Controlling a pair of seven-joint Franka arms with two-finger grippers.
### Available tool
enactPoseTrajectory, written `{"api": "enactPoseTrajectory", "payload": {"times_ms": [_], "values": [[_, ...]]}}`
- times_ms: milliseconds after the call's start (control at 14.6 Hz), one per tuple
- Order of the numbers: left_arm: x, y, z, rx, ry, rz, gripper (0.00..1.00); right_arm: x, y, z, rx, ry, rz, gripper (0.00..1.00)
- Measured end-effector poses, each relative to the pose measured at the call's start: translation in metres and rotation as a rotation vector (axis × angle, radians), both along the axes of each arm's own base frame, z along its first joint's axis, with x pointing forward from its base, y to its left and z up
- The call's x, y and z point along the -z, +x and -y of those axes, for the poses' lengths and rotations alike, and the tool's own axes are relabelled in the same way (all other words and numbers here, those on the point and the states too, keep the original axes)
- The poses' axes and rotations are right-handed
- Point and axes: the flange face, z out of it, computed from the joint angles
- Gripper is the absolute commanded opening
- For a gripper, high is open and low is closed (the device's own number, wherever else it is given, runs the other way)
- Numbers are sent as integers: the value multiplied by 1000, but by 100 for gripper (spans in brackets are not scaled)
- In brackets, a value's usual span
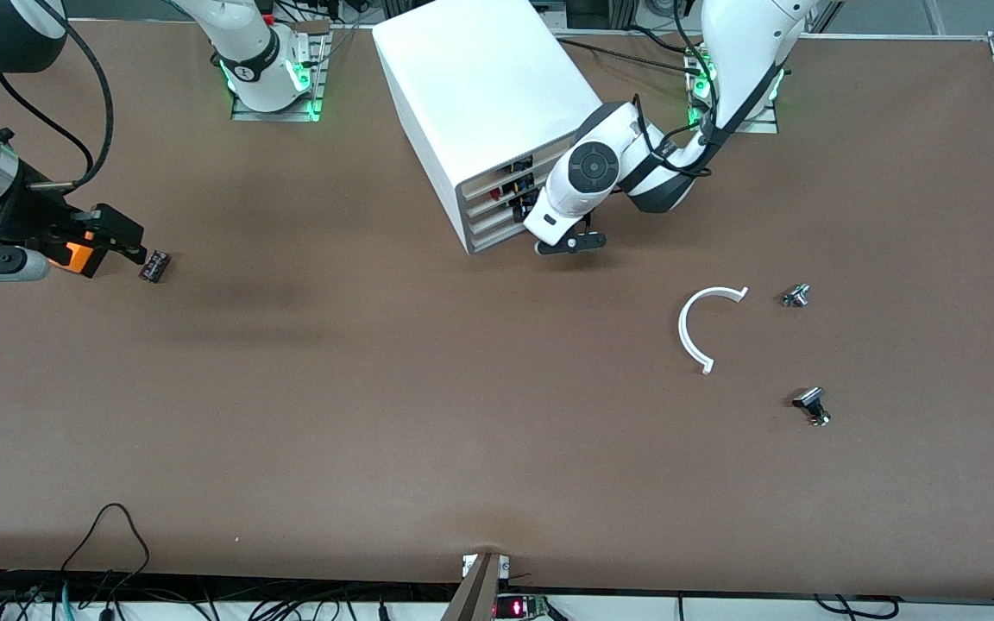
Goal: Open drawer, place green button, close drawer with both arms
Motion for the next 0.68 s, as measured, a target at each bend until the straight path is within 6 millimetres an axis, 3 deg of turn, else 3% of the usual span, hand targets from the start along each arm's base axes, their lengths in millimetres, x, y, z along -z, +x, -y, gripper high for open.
{"api": "enactPoseTrajectory", "payload": {"times_ms": [411, 547, 684], "values": [[-2, 3, 1, -6, -5, 3, 100, 0, 0, -2, -6, -11, 2, 100], [-10, 18, -3, -25, -8, 7, 100, 0, 0, -2, -6, -11, 1, 100], [-30, 51, -18, -55, 2, -3, 100, -1, -1, -2, -8, -11, 0, 100]]}}
